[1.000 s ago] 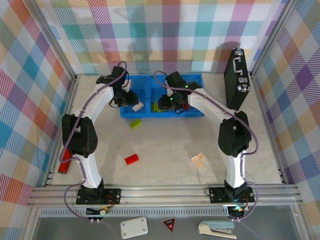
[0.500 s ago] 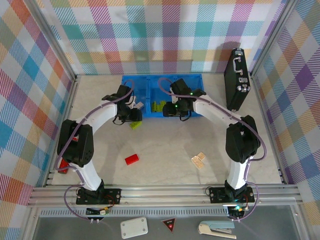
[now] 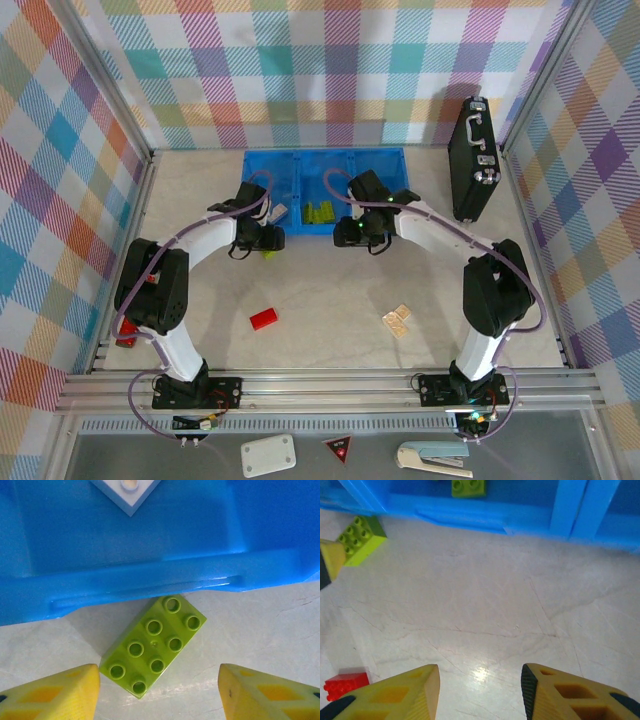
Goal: Sort the legos into containers by color
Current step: Pick up the lego from the center of the table.
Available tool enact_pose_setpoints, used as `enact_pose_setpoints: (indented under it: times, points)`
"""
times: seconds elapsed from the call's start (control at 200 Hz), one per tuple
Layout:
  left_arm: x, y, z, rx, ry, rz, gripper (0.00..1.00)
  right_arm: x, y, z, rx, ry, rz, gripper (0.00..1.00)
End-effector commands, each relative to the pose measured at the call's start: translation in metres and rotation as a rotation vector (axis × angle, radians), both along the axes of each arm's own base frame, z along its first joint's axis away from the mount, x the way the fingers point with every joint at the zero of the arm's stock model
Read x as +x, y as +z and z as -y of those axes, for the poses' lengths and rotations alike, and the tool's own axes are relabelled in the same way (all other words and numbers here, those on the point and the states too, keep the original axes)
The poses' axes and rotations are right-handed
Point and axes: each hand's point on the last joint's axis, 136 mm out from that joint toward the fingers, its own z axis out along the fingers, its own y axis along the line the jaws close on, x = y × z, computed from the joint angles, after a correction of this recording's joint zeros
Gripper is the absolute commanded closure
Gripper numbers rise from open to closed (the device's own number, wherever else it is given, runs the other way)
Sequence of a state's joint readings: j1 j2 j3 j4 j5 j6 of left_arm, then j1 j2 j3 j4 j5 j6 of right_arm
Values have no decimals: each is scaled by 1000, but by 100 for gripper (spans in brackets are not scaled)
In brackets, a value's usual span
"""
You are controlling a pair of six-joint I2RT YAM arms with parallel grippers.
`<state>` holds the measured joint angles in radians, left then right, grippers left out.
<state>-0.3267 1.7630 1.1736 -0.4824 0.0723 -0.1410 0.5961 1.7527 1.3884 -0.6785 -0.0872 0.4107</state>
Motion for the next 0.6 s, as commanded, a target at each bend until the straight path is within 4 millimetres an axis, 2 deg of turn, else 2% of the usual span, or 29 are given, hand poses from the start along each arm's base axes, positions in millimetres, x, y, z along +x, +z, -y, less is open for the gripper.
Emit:
enact_pose_setpoints:
  times: [0.0,0.25,0.595]
  points:
    - [-2,-15,3,18,-22,-16,36,-7,6,2,14,-13,6,52]
    - [-4,-27,4,24,-24,-48,36,-15,1,7,6,-18,-12,52]
    - [-11,-31,9,55,-57,-63,42,-23,-5,11,-3,-19,-31,52]
